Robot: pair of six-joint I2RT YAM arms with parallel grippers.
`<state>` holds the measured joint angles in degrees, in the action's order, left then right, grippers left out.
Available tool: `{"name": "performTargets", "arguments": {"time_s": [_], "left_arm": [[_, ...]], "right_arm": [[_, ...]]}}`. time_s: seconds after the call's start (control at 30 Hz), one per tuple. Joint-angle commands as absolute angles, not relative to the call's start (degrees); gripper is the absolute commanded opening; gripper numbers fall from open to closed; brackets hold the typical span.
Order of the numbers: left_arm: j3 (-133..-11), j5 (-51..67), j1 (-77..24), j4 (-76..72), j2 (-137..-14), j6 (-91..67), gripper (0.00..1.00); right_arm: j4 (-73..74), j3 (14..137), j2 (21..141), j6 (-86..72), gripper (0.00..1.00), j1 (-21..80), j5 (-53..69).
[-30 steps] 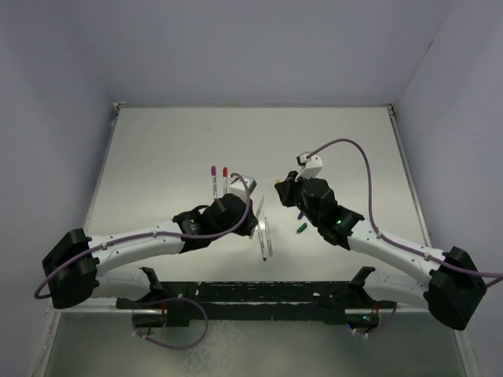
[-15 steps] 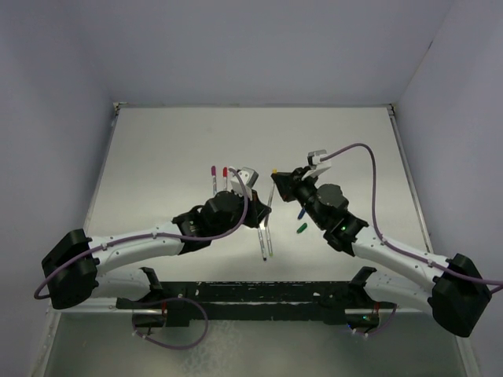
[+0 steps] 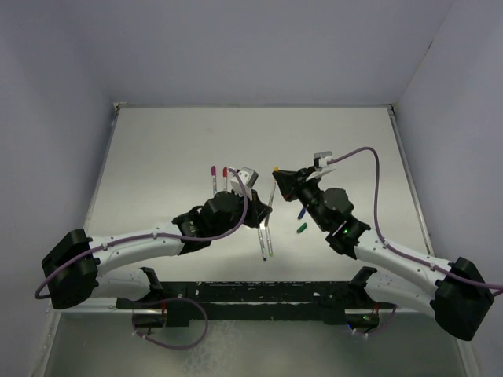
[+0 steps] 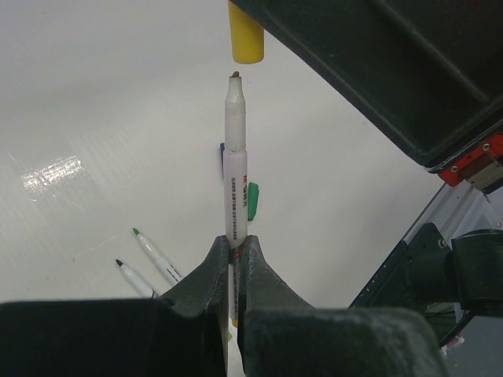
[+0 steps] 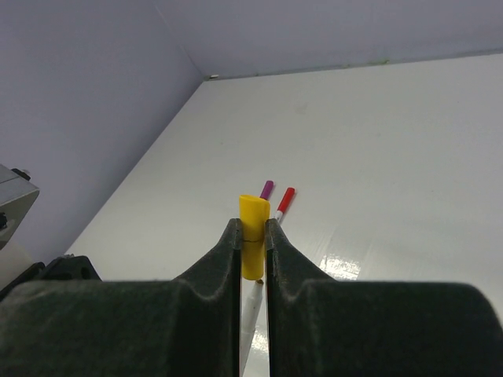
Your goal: Insert the pens into the pen caps
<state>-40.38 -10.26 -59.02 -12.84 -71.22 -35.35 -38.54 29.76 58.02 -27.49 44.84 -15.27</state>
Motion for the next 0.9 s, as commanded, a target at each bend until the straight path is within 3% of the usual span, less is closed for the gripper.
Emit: {"name": "performTargets", "arguments": {"time_s": [0.0, 0.87], "left_arm": [[-40.25, -10.24, -59.12, -16.87, -70.51, -35.59, 0.00], [-39.30, -11.04, -59.12, -17.53, -69.21, -36.16, 0.00]], "right_arm": [[-43.10, 29.29, 57.62, -28.01, 0.00, 44.77, -15.29], [-46.03, 28.34, 59.15, -27.09, 0.00, 44.76, -15.40]]}}
